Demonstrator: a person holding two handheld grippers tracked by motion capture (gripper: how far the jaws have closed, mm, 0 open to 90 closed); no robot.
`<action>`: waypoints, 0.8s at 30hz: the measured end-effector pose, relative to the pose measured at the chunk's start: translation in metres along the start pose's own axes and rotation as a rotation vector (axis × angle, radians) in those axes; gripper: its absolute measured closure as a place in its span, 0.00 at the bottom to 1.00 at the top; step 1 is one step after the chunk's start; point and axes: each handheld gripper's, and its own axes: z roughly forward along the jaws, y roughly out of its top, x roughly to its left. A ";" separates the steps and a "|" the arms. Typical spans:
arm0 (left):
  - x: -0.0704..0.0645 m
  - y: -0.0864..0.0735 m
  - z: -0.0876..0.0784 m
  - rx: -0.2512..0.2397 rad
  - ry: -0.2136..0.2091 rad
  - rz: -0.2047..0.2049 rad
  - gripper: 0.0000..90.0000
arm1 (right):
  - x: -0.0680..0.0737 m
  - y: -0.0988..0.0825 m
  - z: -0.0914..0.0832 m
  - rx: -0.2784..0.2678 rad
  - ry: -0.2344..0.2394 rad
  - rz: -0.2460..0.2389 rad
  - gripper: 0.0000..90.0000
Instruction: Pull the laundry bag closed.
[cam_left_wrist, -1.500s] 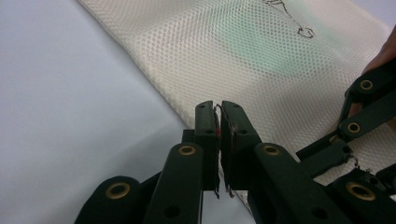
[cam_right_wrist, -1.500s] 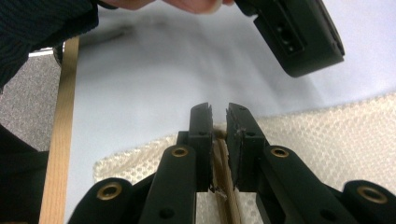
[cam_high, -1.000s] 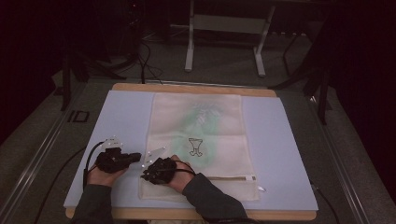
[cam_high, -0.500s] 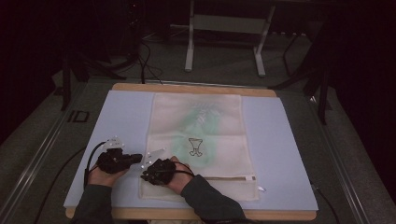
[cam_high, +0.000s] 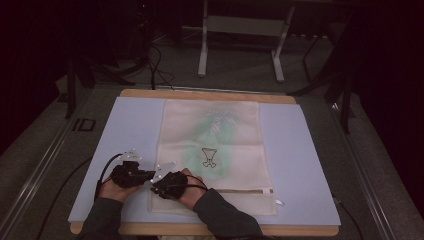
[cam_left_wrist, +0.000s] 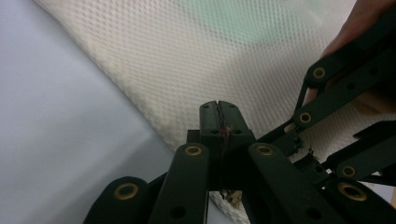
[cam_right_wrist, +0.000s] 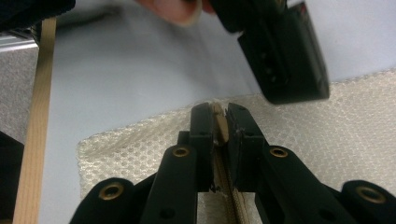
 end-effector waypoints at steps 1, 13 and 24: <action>-0.001 0.000 0.001 0.010 -0.003 0.000 0.99 | 0.000 0.000 0.000 0.000 0.000 0.000 0.91; -0.002 0.000 0.007 0.080 0.005 0.002 0.99 | 0.001 -0.003 0.000 -0.012 -0.005 0.006 0.91; 0.000 -0.003 0.009 0.123 0.016 -0.046 0.99 | 0.000 -0.004 0.000 -0.018 -0.004 0.017 0.91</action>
